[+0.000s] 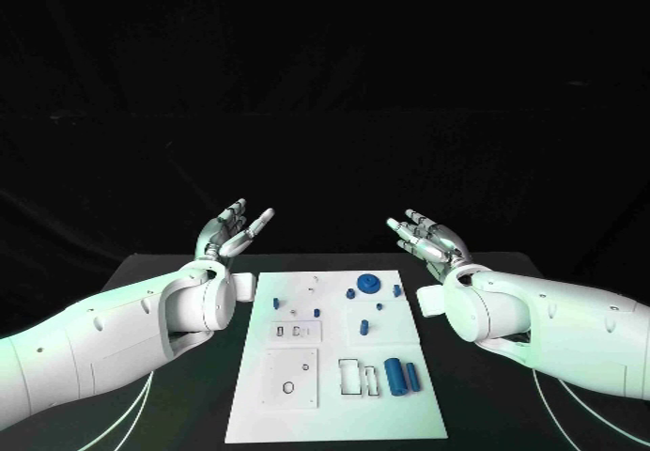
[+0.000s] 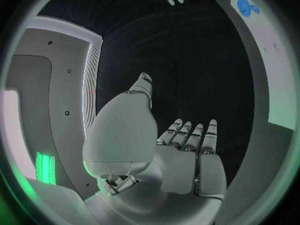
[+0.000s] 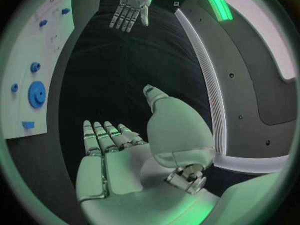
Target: Assemble the parts on the task board
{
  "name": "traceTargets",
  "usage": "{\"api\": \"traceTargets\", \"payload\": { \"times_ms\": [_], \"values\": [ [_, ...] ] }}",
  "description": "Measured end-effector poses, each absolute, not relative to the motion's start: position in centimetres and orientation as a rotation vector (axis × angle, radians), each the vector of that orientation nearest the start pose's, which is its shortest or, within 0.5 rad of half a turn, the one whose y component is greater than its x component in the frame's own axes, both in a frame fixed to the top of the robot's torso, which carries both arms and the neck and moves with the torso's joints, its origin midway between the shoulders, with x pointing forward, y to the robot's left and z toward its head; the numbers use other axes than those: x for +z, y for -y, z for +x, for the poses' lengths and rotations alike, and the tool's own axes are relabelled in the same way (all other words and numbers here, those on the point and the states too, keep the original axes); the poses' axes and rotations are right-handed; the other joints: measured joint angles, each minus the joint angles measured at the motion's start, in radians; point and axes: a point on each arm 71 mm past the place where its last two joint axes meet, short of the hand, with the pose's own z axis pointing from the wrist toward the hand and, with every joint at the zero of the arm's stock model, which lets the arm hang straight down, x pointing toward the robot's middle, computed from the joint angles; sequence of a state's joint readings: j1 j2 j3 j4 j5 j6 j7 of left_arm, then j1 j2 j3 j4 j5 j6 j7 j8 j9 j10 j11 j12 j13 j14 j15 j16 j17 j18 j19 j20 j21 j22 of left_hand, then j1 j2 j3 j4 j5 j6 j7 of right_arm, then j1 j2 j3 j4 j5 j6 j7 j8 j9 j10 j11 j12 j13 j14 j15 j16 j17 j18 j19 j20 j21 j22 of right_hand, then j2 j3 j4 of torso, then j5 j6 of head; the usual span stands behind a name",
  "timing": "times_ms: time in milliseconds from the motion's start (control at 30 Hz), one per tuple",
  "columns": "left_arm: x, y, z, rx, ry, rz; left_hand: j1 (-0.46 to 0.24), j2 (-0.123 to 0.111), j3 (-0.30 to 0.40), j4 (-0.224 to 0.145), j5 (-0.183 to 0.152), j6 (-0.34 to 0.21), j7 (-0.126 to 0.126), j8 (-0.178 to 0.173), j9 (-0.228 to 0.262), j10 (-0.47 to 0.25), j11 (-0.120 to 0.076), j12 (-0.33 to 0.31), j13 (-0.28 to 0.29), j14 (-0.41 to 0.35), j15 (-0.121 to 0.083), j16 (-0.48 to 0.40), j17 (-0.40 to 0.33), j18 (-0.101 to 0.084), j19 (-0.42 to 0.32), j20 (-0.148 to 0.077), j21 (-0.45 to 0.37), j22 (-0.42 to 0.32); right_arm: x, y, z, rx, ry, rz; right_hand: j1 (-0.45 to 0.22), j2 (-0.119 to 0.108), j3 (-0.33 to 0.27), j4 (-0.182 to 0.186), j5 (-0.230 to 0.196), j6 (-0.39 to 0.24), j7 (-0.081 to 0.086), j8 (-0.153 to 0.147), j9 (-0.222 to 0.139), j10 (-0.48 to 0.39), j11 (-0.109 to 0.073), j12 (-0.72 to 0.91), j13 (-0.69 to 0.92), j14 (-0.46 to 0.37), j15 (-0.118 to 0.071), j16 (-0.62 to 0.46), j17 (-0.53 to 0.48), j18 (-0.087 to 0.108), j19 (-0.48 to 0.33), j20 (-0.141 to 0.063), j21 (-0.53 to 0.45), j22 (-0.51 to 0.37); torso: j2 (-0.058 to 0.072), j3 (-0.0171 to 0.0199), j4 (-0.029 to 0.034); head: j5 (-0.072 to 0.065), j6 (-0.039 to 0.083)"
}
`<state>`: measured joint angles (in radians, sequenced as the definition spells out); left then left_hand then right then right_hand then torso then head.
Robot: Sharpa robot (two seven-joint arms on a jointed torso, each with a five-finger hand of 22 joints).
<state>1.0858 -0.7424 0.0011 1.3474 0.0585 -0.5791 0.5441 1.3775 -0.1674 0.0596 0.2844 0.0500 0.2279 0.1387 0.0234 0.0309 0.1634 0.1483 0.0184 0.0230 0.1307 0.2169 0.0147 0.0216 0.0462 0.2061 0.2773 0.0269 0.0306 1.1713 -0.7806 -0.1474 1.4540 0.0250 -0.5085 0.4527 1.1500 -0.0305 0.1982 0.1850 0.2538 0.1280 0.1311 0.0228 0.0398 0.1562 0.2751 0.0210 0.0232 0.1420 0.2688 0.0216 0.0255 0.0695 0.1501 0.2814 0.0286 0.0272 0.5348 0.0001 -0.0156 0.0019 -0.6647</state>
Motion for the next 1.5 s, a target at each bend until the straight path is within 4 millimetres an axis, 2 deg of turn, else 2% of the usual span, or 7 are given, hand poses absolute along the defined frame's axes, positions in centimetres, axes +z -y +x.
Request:
{"api": "traceTargets", "payload": {
  "times_ms": [233,333,533,700,1167,1367,1500],
  "values": [
    [-22.7,-23.1,50.7,-1.302,-1.160,-1.234,0.065,0.028,0.035,0.012,0.004,0.070,0.003,0.022,0.013,0.083,0.037,0.016,0.009,0.070,0.034,0.024,0.016,0.015,0.033,0.017,0.017,0.010,-23.3,21.3,48.9,1.381,-1.474,1.166,0.086,-0.013,0.026,-0.048,-0.006,0.087,0.005,0.026,0.022,0.111,0.000,0.017,0.009,0.106,0.000,0.027,0.017,0.000,0.055,0.010,0.025,0.013,0.000,0.0001,-0.0001,0.000,0.000],
    [-22.4,-23.5,50.2,-1.326,-1.166,-1.232,0.108,0.062,0.089,0.004,0.004,0.222,0.014,0.069,0.042,0.235,0.088,0.039,0.021,0.283,0.035,0.092,0.056,0.042,0.241,0.015,0.090,0.046,-23.0,21.5,49.2,1.388,-1.497,1.110,0.139,-0.022,0.050,-0.095,-0.008,0.183,0.011,0.057,0.045,0.238,-0.005,0.036,0.019,0.226,-0.011,0.060,0.037,0.024,0.168,0.010,0.071,0.035,0.002,0.0001,-0.0007,0.000,-0.006],
    [-21.6,-25.6,49.8,-1.352,-1.173,-1.203,0.152,0.049,0.174,-0.011,0.004,0.390,0.033,0.120,0.075,0.423,0.100,0.040,0.030,0.496,0.008,0.153,0.093,0.086,0.460,0.013,0.168,0.070,-21.3,22.6,50.3,1.306,-1.526,0.771,0.195,-0.046,0.120,-0.185,-0.008,0.390,0.027,0.118,0.089,0.509,-0.027,0.066,0.033,0.475,-0.045,0.126,0.073,0.063,0.417,0.006,0.186,0.084,0.025,-0.0015,0.0001,0.002,-0.037],
    [-21.3,-24.8,49.4,-1.409,-1.205,-1.172,0.152,0.049,0.221,-0.042,0.004,0.487,0.049,0.146,0.094,0.630,0.086,0.058,0.041,0.673,-0.023,0.228,0.132,0.116,0.561,0.010,0.216,0.078,-21.0,21.9,50.1,1.264,-1.571,0.560,0.207,-0.057,0.175,-0.242,-0.008,0.543,0.048,0.156,0.113,0.662,-0.047,0.066,0.037,0.619,-0.073,0.161,0.088,0.078,0.548,-0.003,0.256,0.111,0.038,-0.0015,0.0021,0.006,-0.034],
    [-18.6,-24.4,48.1,-1.512,-1.242,-1.082,0.135,0.033,0.279,-0.083,0.004,0.590,0.069,0.184,0.112,0.783,0.050,0.112,0.047,0.760,-0.059,0.290,0.176,0.132,0.638,-0.013,0.252,0.078,-19.0,21.1,51.2,1.074,-1.605,0.178,0.190,-0.083,0.256,-0.348,-0.002,0.773,0.094,0.174,0.111,0.921,-0.108,0.051,0.040,0.950,-0.161,0.219,0.130,0.093,0.682,-0.080,0.579,0.298,0.094,-0.0057,0.0031,0.008,-0.037],
    [-17.5,-23.9,47.1,-1.556,-1.256,-1.055,0.135,0.032,0.283,-0.087,0.004,0.591,0.070,0.185,0.113,0.790,0.050,0.113,0.047,0.767,-0.060,0.294,0.180,0.132,0.645,-0.013,0.254,0.078,-18.3,20.2,51.5,0.942,-1.628,0.012,0.127,-0.145,0.267,-0.370,-0.002,0.858,0.062,0.166,0.106,1.004,-0.154,0.046,0.046,1.206,-0.236,0.405,0.298,0.108,0.761,-0.139,0.859,0.473,0.125,-0.0079,0.0056,0.004,-0.028],
    [-16.8,-23.6,46.6,-1.579,-1.262,-1.041,0.132,0.029,0.283,-0.087,0.004,0.591,0.070,0.185,0.113,0.790,0.050,0.113,0.047,0.769,-0.062,0.294,0.180,0.132,0.645,-0.013,0.255,0.078,-18.0,19.4,51.5,0.847,-1.637,-0.104,0.102,-0.163,0.288,-0.355,-0.002,0.870,0.050,0.163,0.111,1.005,-0.156,0.046,0.048,1.202,-0.243,0.589,0.437,0.108,0.800,-0.150,0.919,0.518,0.142,-0.0101,0.0087,0.000,-0.024]
  ]
}}
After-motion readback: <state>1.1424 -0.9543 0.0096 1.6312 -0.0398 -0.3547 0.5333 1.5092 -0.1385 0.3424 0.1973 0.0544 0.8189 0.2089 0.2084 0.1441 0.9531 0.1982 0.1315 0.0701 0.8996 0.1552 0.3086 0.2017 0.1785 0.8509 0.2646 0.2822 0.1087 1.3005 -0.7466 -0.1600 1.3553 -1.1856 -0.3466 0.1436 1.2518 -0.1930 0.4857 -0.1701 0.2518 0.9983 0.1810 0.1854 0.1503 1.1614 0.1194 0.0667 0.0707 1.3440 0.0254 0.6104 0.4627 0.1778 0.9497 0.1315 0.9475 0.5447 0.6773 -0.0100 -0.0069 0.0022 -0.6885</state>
